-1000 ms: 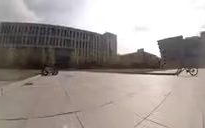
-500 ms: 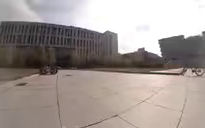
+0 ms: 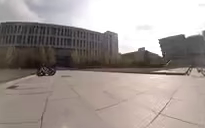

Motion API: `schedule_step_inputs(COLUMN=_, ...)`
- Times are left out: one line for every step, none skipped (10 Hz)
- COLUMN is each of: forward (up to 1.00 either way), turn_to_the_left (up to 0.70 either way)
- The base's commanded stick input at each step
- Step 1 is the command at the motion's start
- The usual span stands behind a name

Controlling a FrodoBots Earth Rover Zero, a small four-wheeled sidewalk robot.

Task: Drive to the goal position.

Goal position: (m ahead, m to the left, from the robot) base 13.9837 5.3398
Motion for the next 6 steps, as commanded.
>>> schedule_step_inputs(forward=1.00, turn_to_the_left=0.40)
schedule_step_inputs(forward=1.00, turn_to_the_left=0.40)
schedule_step_inputs(forward=1.00, turn_to_the_left=0.34)
schedule_step_inputs(forward=1.00, turn_to_the_left=0.00)
schedule_step_inputs(forward=1.00, turn_to_the_left=0.00)
schedule_step_inputs(forward=1.00, turn_to_the_left=0.00)
